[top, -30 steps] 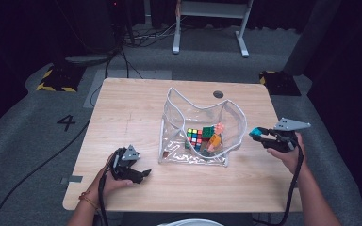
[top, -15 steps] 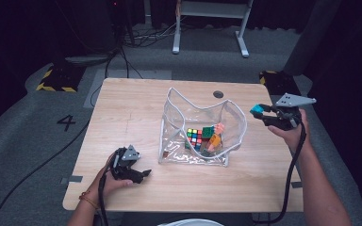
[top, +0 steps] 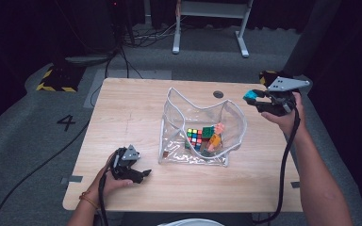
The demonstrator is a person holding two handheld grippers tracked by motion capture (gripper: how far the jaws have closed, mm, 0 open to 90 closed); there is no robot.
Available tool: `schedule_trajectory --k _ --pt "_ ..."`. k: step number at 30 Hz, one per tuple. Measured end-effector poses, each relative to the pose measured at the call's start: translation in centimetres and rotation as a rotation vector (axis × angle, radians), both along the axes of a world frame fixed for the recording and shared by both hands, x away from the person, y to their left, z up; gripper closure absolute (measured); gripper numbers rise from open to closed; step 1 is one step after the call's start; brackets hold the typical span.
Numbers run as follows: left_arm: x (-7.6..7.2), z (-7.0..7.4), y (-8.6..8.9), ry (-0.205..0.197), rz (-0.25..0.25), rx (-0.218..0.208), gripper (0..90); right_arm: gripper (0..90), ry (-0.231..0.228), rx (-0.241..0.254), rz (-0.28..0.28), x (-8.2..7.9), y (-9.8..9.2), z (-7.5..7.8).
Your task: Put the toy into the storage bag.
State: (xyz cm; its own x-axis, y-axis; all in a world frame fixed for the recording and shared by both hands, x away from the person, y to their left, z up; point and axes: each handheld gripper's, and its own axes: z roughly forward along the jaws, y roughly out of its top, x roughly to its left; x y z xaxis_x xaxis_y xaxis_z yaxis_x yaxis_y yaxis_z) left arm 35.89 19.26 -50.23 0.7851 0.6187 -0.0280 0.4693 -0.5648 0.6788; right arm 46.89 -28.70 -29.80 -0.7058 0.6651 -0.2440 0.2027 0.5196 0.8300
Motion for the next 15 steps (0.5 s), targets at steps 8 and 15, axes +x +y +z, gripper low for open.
schedule_trajectory --k 8,15 --pt "0.0 0.0 0.0 0.001 0.0 0.0 14.4 59.4 -0.009 0.0 0.059 0.1 2.3 1.1" --pt "0.0 0.0 0.0 0.0 0.0 0.0 14.5 59.4 0.001 0.039 0.128 -0.5 4.4 1.3"
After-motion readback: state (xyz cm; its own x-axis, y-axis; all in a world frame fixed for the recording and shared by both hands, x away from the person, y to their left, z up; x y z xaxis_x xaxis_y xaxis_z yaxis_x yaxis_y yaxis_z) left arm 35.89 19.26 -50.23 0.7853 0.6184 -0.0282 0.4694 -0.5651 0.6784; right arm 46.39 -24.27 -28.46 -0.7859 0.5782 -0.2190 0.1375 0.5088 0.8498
